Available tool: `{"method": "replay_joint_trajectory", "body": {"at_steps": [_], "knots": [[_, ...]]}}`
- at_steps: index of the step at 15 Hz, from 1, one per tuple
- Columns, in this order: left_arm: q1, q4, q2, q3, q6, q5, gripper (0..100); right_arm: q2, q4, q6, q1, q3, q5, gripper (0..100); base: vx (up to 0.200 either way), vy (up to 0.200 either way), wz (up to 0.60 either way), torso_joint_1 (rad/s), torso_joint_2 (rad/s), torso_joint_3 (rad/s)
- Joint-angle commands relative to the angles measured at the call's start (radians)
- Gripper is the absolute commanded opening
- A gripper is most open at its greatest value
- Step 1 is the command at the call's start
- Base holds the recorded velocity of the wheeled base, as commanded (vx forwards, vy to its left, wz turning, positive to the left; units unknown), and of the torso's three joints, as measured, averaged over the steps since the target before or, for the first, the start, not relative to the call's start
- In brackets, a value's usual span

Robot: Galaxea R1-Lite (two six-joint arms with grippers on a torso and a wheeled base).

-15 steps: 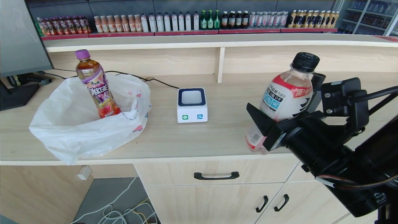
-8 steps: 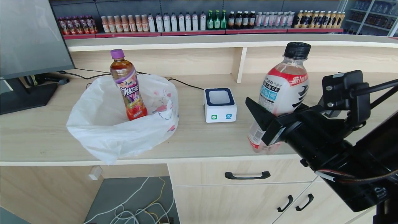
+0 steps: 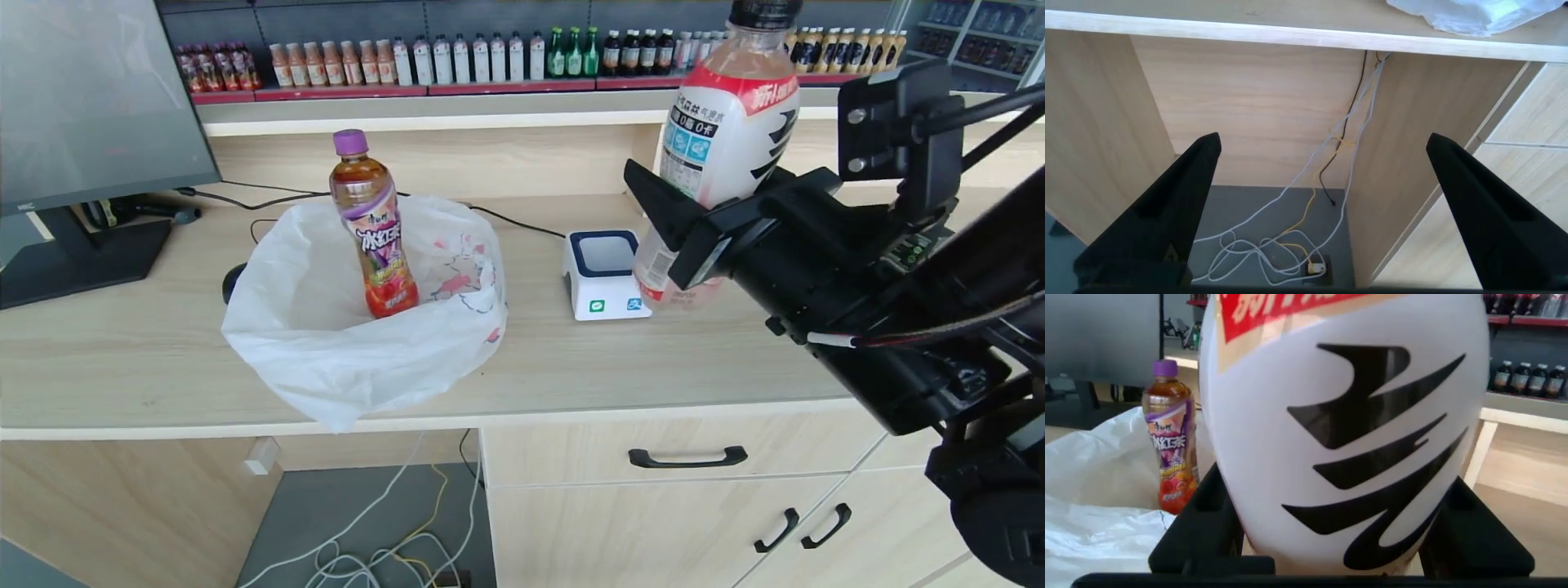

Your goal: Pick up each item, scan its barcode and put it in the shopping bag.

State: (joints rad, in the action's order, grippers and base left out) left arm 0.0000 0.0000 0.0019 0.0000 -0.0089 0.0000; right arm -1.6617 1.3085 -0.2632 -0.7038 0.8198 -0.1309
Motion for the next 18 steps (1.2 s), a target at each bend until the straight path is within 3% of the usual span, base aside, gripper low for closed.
{"method": "replay_joint_trajectory", "body": {"at_steps": [1, 3, 10, 15, 18], "knots": [[-0.002, 0.0, 0.0, 0.0, 0.0, 0.0, 100, -0.058, -0.101, -0.048, 0.012, 0.177, 0.071, 0, 0.0, 0.0, 0.0, 0.0, 0.0, 0.0], [-0.002, 0.0, 0.0, 0.0, 0.0, 0.0, 100, -0.098, -0.16, -0.094, 0.018, 0.245, 0.129, 0, 0.0, 0.0, 0.0, 0.0, 0.0, 0.0], [-0.002, 0.0, 0.0, 0.0, 0.0, 0.0, 100, -0.236, -0.161, -0.234, 0.095, 0.403, 0.333, 0, 0.0, 0.0, 0.0, 0.0, 0.0, 0.0], [-0.002, 0.0, 0.0, 0.0, 0.0, 0.0, 100, -0.26, -0.161, -0.324, 0.214, 0.414, 0.585, 0, 0.0, 0.0, 0.0, 0.0, 0.0, 0.0], [-0.002, 0.0, 0.0, 0.0, 0.0, 0.0, 100, -0.314, -0.161, -0.372, 0.288, 0.486, 0.761, 0, 0.0, 0.0, 0.0, 0.0, 0.0, 0.0]]}}
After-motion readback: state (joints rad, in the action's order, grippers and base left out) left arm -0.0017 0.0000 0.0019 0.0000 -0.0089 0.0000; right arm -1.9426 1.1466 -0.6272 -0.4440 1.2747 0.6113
